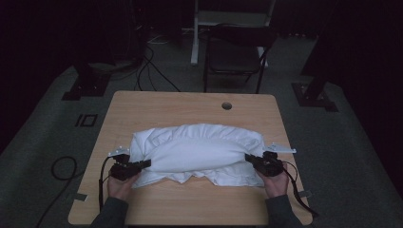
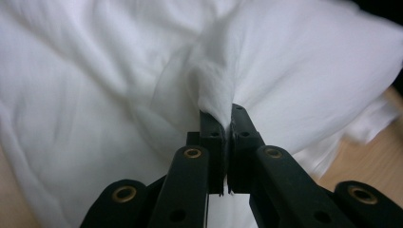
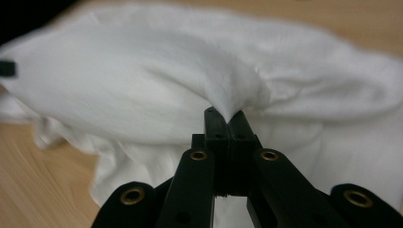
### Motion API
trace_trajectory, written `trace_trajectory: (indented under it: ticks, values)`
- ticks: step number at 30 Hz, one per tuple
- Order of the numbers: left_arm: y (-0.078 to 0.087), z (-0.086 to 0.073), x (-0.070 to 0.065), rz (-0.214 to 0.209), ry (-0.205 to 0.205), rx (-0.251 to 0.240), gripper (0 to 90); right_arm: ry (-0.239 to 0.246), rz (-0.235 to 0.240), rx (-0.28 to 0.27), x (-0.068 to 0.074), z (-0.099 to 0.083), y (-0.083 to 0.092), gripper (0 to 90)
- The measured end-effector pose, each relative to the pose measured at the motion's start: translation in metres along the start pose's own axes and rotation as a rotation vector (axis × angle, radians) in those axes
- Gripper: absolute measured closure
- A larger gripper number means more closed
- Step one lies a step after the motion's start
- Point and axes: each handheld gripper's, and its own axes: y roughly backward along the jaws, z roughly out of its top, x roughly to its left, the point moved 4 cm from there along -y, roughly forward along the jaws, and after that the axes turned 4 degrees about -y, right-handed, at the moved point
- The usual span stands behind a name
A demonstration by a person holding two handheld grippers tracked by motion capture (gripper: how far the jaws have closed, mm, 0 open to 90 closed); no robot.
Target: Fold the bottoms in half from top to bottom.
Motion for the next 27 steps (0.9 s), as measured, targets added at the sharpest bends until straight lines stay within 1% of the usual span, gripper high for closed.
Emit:
trace_trajectory:
  ticks: [2, 3, 4, 5, 6, 7, 9, 10, 11, 12, 14, 16, 18, 20, 22, 23, 24, 25, 27]
  values:
    - [-0.007, -0.007, 0.003, 0.011, 0.024, 0.024, 86.1, -0.017, -0.002, 0.062, -0.003, -0.014, -0.010, 90.0]
    - [-0.009, -0.009, 0.003, 0.015, 0.031, 0.033, 84.5, -0.030, -0.001, 0.093, -0.005, -0.021, -0.015, 90.0]
    - [-0.010, -0.009, 0.003, 0.018, 0.032, 0.032, 82.7, -0.041, -0.001, 0.119, -0.006, -0.027, -0.021, 89.9]
    - [-0.008, -0.008, 0.003, 0.028, 0.027, 0.030, 79.4, -0.047, 0.002, 0.147, -0.006, -0.031, -0.025, 89.6]
    - [-0.006, -0.007, 0.003, 0.040, 0.019, 0.019, 71.8, -0.040, -0.006, 0.157, -0.005, -0.032, -0.027, 88.9]
    - [-0.002, -0.006, 0.003, 0.041, 0.015, 0.003, 63.7, -0.031, -0.016, 0.153, -0.004, -0.030, -0.026, 85.1]
    - [0.009, -0.003, 0.005, 0.055, 0.014, -0.023, 53.4, -0.022, -0.021, 0.123, -0.003, -0.023, -0.020, 70.5]
    - [0.014, -0.001, 0.006, 0.059, 0.012, -0.046, 50.3, -0.016, -0.039, 0.099, -0.004, -0.019, -0.015, 64.1]
    - [0.021, 0.002, 0.007, 0.073, 0.005, -0.066, 48.6, -0.015, -0.049, 0.072, -0.004, -0.015, -0.010, 59.1]
    - [0.026, 0.005, 0.008, 0.087, 0.003, -0.084, 45.9, -0.021, -0.048, 0.042, -0.004, -0.011, -0.004, 55.0]
    - [0.035, 0.013, 0.010, 0.096, 0.007, -0.115, 40.2, -0.024, -0.049, -0.018, -0.002, -0.001, 0.004, 48.5]
    - [0.040, 0.021, 0.014, 0.113, 0.027, -0.137, 36.3, -0.018, -0.035, -0.056, 0.003, 0.009, 0.007, 43.1]
    - [0.041, 0.027, 0.020, 0.112, 0.062, -0.147, 32.9, -0.007, -0.034, -0.073, 0.010, 0.020, 0.004, 39.7]
    - [0.038, 0.030, 0.024, 0.124, 0.091, -0.153, 30.6, 0.004, -0.016, -0.094, 0.019, 0.030, -0.001, 37.8]
    - [0.032, 0.032, 0.028, 0.131, 0.118, -0.141, 27.5, 0.020, 0.001, -0.105, 0.028, 0.039, -0.007, 36.9]
    - [0.028, 0.033, 0.030, 0.141, 0.126, -0.133, 27.4, 0.034, 0.009, -0.107, 0.033, 0.043, -0.012, 36.6]
    - [0.025, 0.033, 0.032, 0.152, 0.132, -0.122, 25.4, 0.049, 0.016, -0.108, 0.037, 0.047, -0.016, 36.1]
    - [0.021, 0.033, 0.034, 0.155, 0.139, -0.116, 24.5, 0.061, 0.018, -0.107, 0.041, 0.050, -0.021, 35.9]
    - [0.015, 0.032, 0.037, 0.176, 0.152, -0.106, 23.1, 0.077, 0.026, -0.102, 0.047, 0.055, -0.030, 35.8]
